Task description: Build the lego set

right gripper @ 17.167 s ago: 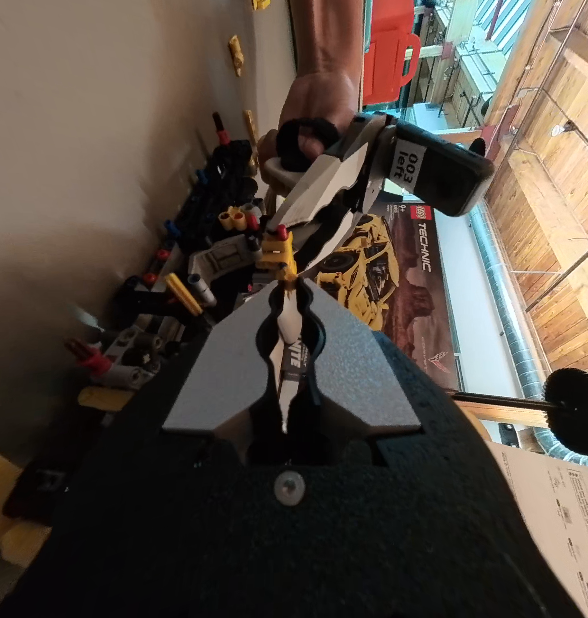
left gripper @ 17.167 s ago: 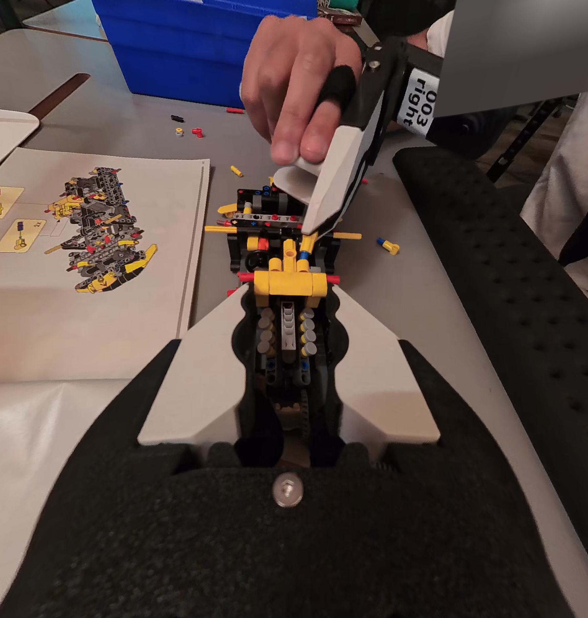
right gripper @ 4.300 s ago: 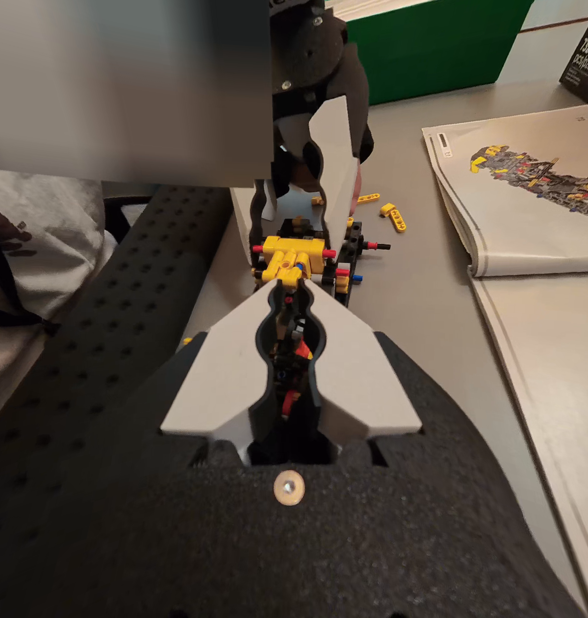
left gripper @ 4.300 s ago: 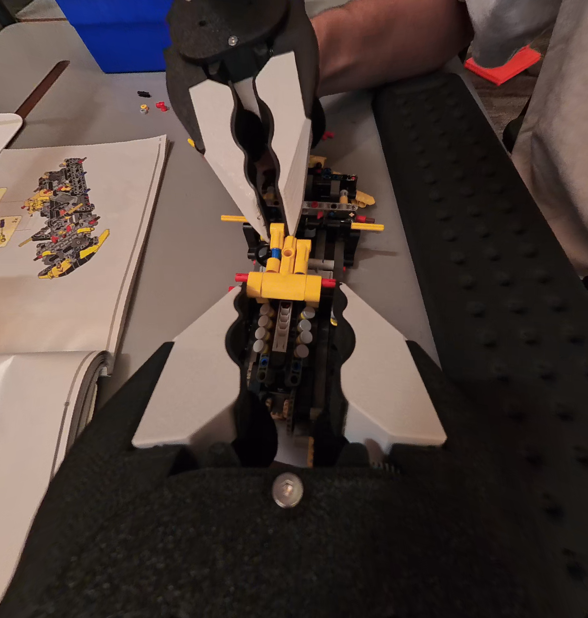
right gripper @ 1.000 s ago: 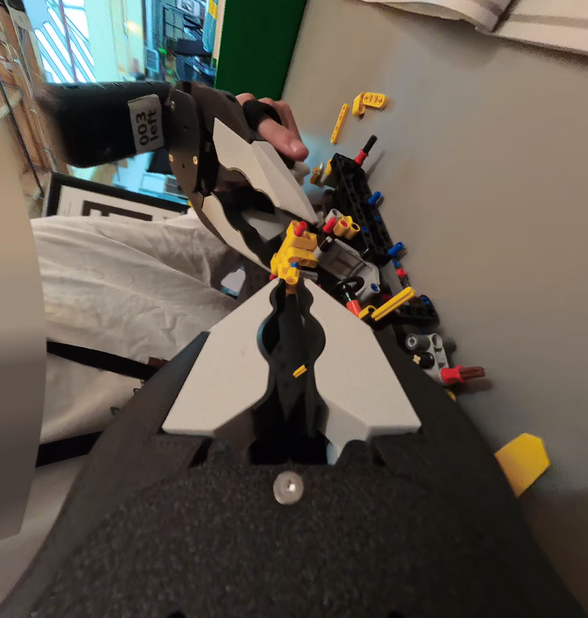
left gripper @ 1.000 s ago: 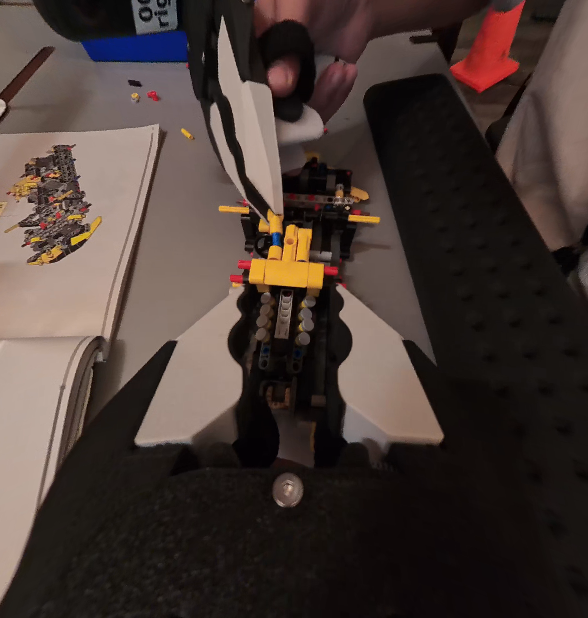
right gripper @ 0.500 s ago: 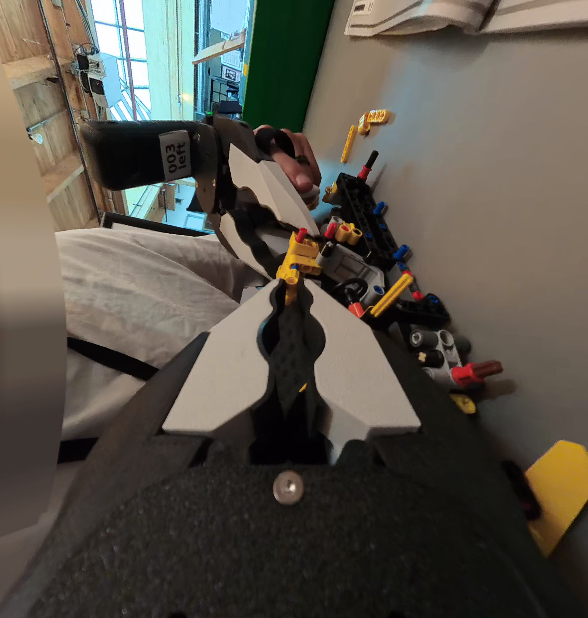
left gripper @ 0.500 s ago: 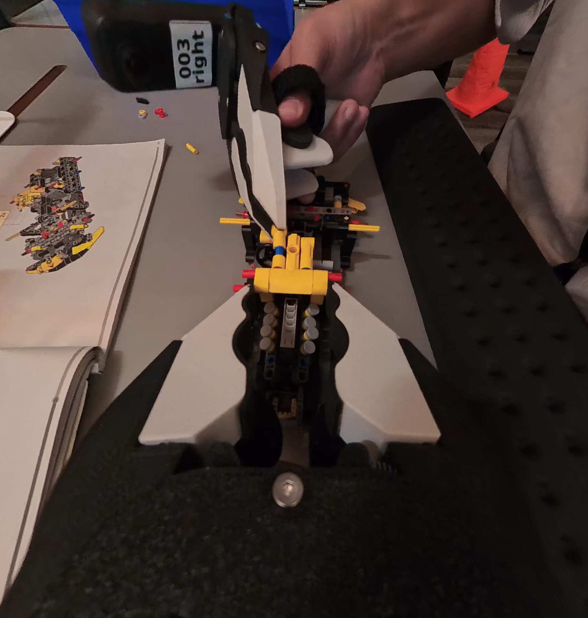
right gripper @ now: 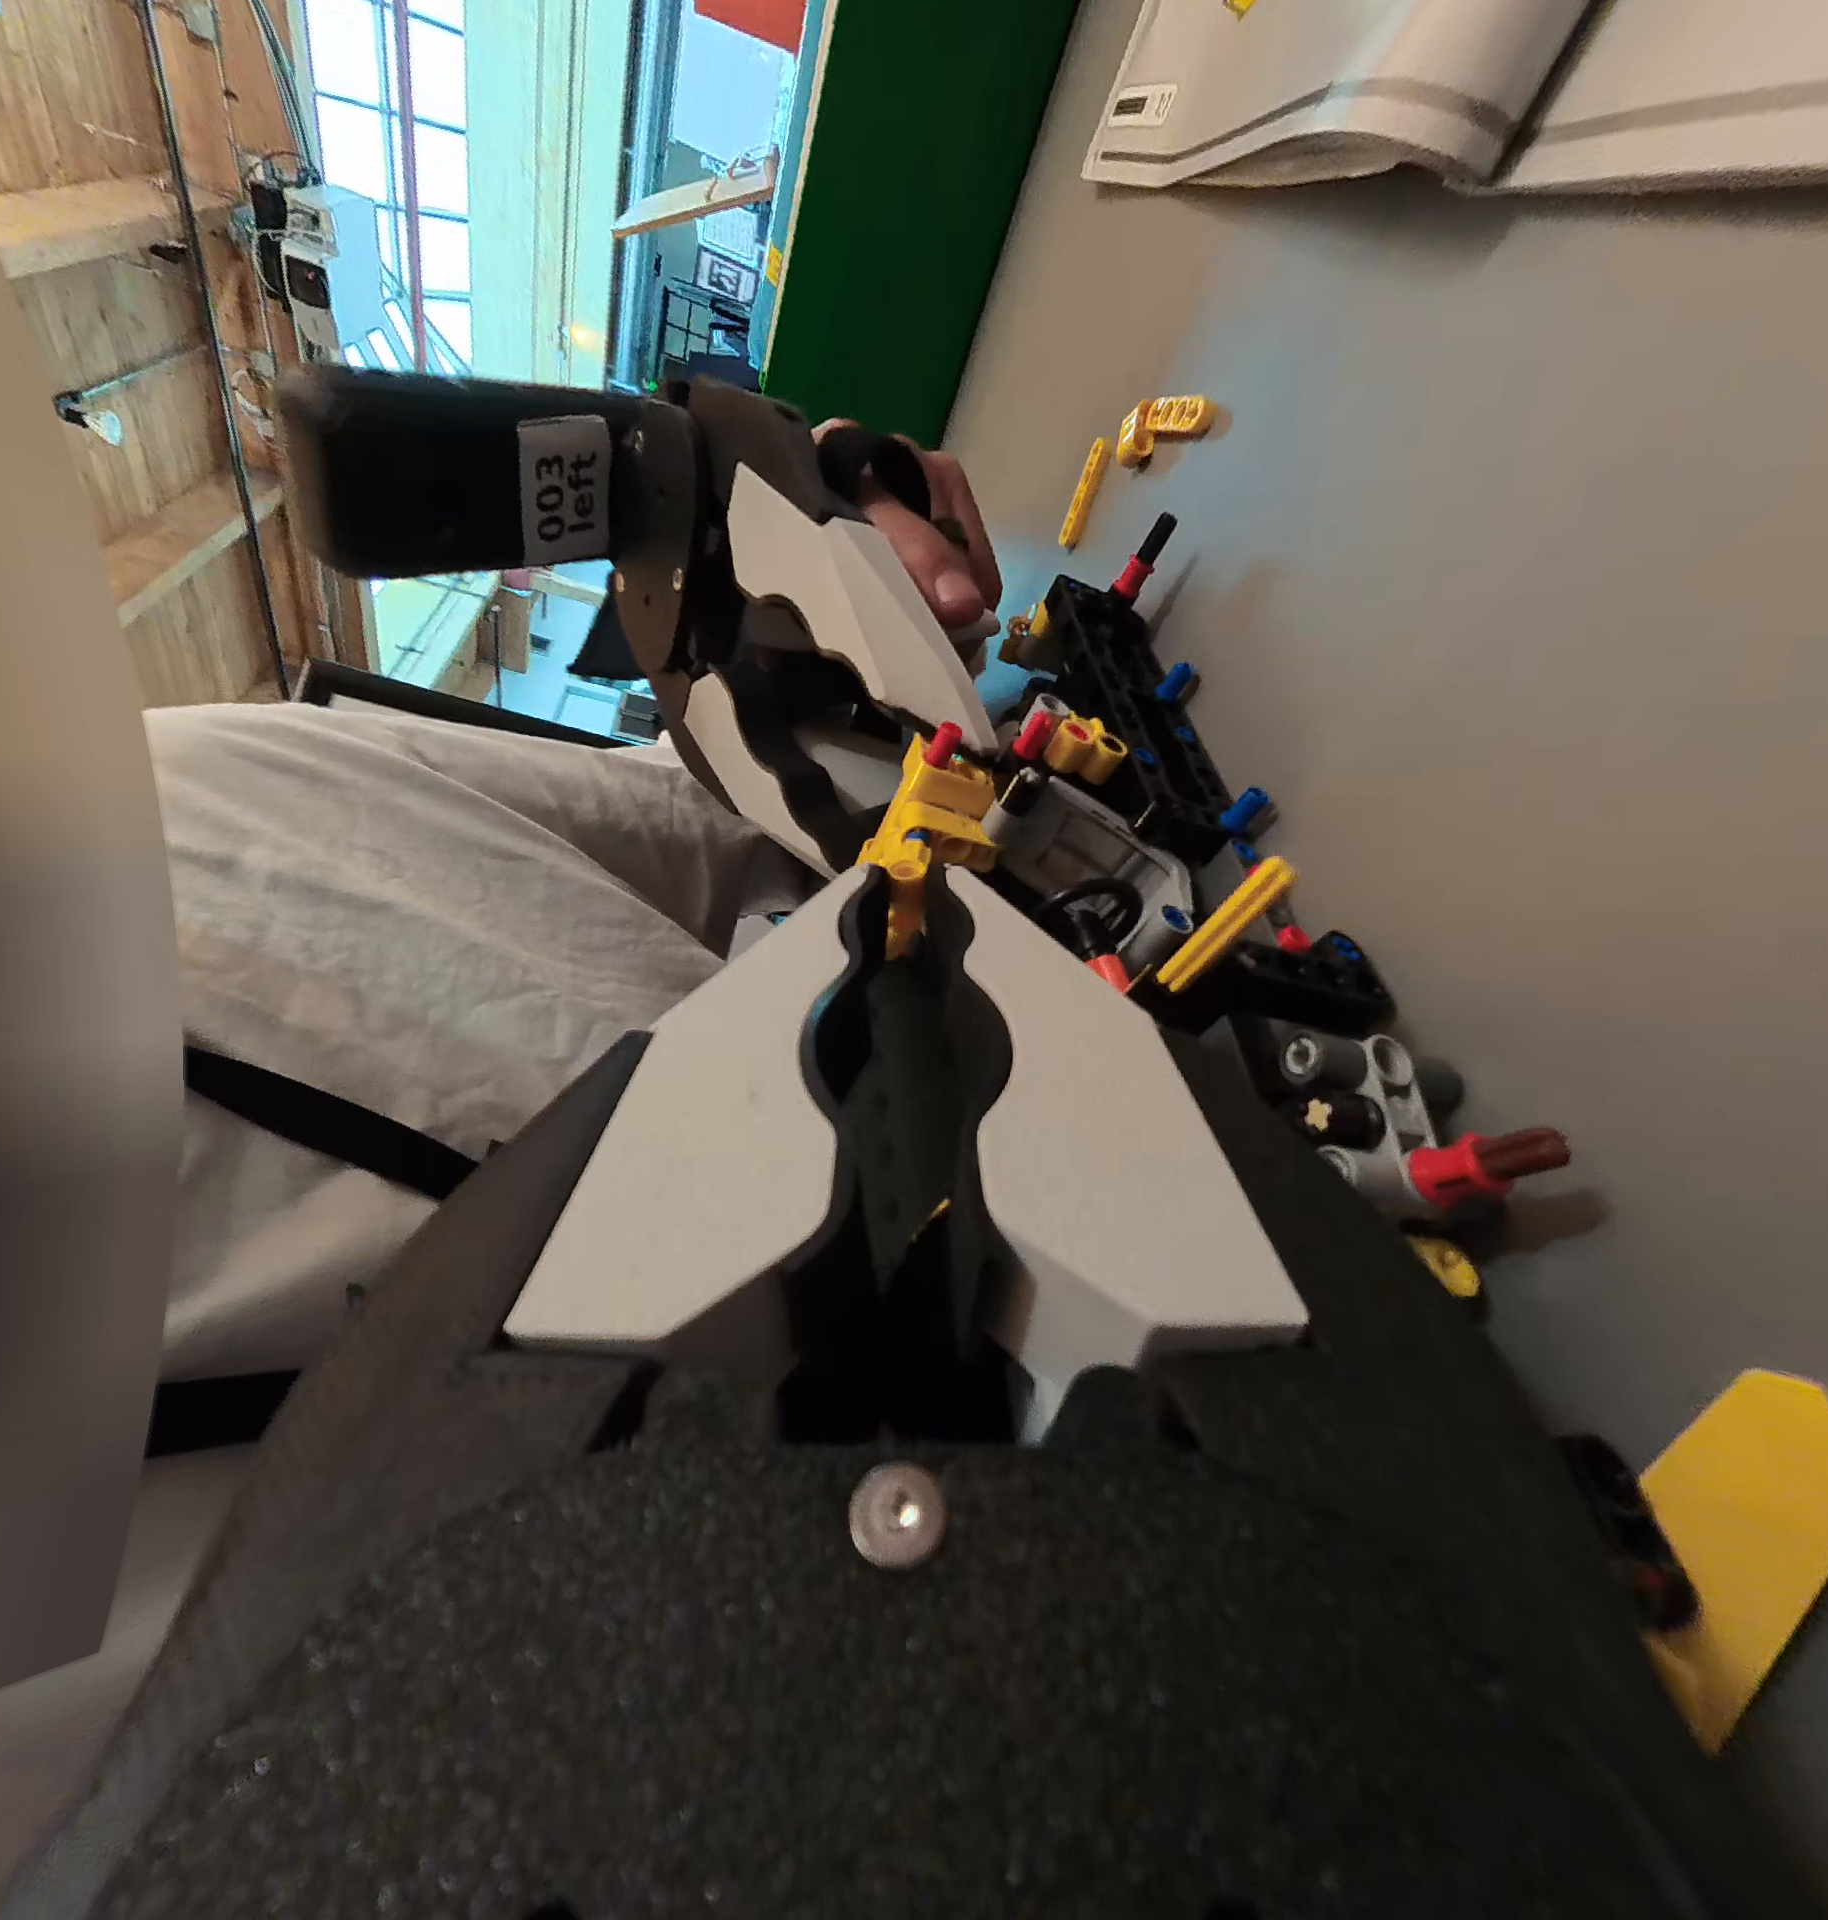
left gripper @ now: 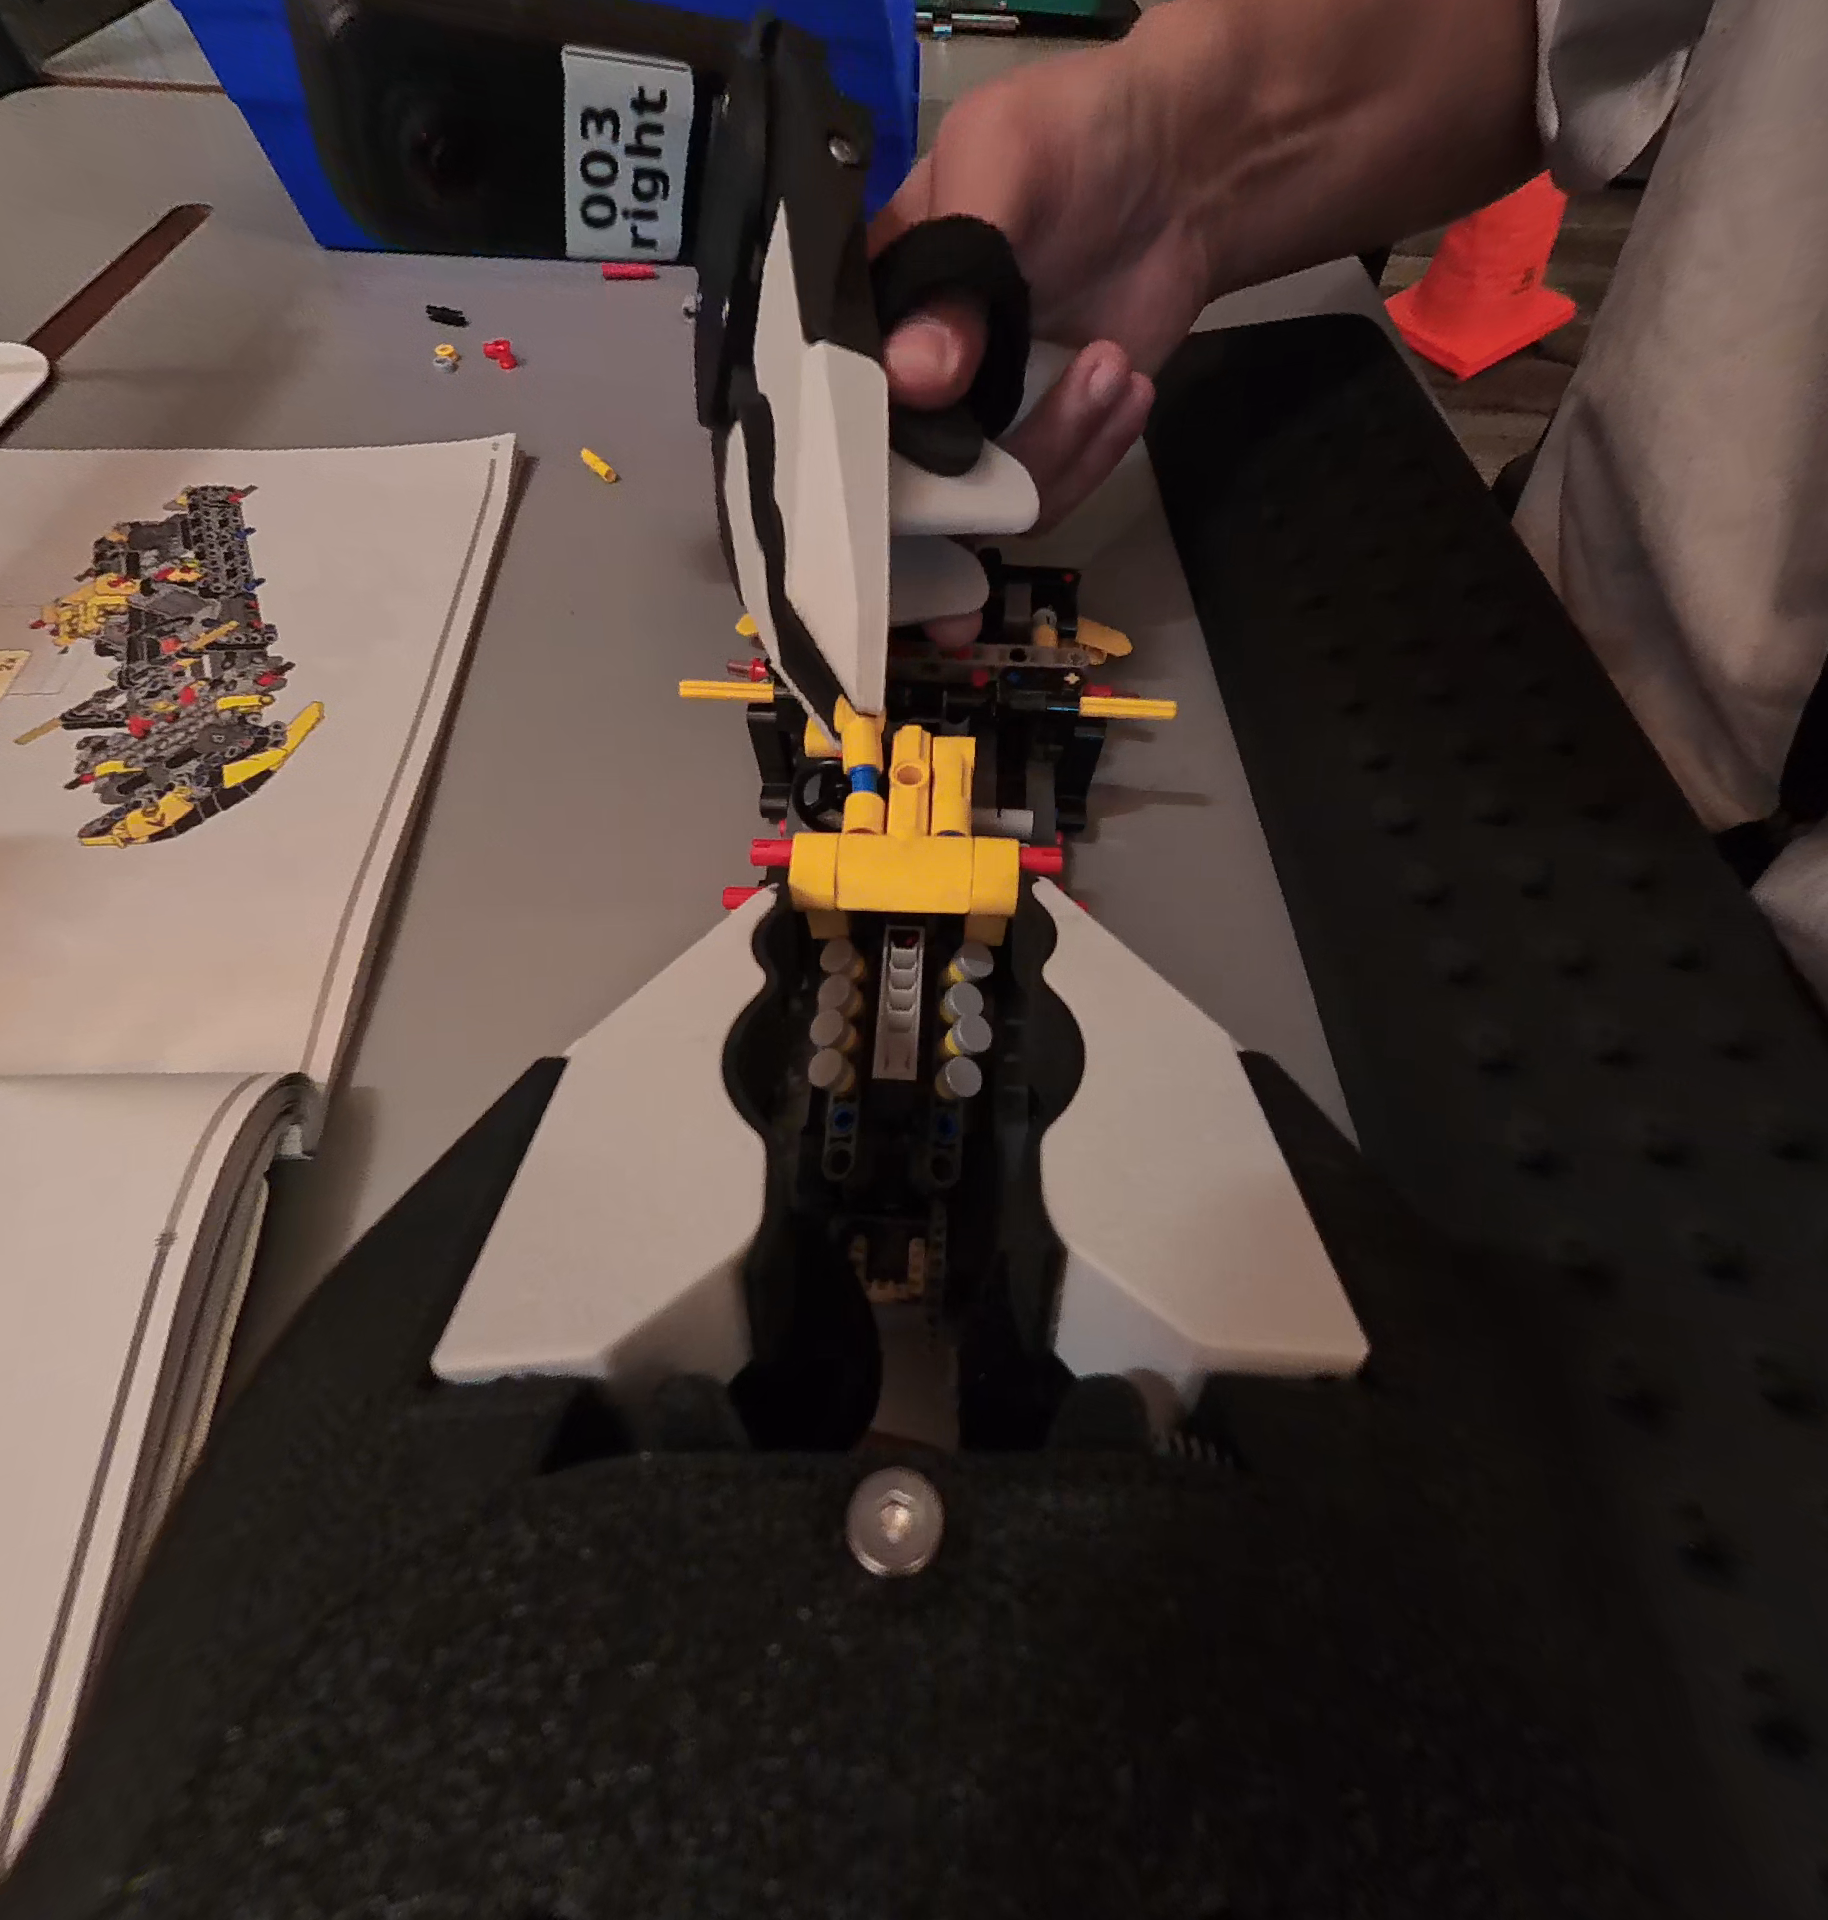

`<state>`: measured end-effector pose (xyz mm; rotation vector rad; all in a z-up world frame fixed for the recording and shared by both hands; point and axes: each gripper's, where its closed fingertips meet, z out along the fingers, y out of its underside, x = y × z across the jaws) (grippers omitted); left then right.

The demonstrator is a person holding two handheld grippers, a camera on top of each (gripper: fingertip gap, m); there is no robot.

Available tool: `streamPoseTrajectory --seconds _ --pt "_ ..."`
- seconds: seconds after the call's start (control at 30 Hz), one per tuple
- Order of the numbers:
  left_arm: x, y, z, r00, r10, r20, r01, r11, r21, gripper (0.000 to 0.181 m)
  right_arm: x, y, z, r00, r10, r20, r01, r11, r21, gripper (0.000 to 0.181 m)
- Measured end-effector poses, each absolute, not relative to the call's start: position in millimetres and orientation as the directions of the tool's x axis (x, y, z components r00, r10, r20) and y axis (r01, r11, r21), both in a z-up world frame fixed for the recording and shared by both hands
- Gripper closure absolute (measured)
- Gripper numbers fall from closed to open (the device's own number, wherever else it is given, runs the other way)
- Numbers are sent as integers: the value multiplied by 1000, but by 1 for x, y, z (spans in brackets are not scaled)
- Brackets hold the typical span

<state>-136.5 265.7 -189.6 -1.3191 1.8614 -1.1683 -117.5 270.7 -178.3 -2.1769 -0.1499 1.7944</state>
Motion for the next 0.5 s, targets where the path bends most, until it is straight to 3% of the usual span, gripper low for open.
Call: streamPoseTrajectory --seconds 0.2,0.5 --pt "-137 265 -190 -353 -935 30 -437 137 -889 140 -119 269 -184 203 158 -966 -129 -974 -186 174" --pt "-137 264 -190 -347 -938 13 -438 150 -886 140 -121 267 -182 241 162 -957 -142 -970 -200 174"
